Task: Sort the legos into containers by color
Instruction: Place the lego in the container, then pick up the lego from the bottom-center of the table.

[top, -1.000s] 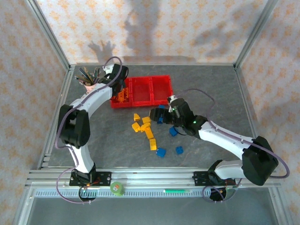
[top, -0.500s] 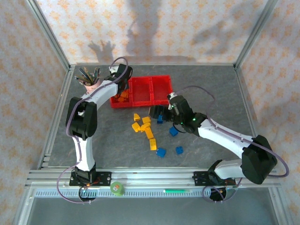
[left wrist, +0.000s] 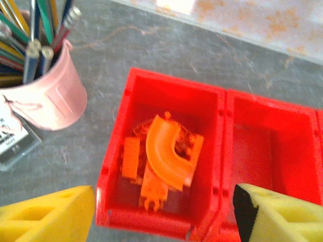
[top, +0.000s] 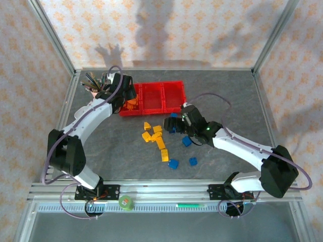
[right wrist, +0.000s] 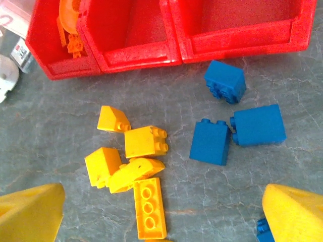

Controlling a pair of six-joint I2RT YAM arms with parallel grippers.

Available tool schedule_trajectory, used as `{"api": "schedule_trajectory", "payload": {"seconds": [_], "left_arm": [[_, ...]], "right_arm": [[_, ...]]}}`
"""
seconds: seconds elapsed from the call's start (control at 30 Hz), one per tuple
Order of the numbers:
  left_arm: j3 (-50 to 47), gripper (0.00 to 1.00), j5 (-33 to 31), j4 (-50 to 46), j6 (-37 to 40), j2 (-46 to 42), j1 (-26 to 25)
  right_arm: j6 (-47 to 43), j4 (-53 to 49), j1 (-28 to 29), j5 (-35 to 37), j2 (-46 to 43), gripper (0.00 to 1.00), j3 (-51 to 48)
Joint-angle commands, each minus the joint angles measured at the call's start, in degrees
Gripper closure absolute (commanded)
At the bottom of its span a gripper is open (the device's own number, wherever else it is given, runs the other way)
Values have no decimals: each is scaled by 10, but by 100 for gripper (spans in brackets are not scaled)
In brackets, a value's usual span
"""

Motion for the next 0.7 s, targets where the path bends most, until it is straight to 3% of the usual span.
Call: {"api": "schedule_trajectory", "payload": {"seconds": [0.0,0.17,0.67], "left_arm": [[-56,21,39,9,-15,-41,-25],[-153,13,45,23,-36,-128,-76],[-418,1,115,63,-169,-390,-191]], "right_arm": [[-14,-41,23,53,11,0,20],[-13,-62,58,85,26,0,18],[31,-41,151,121,73,2,-33]]}}
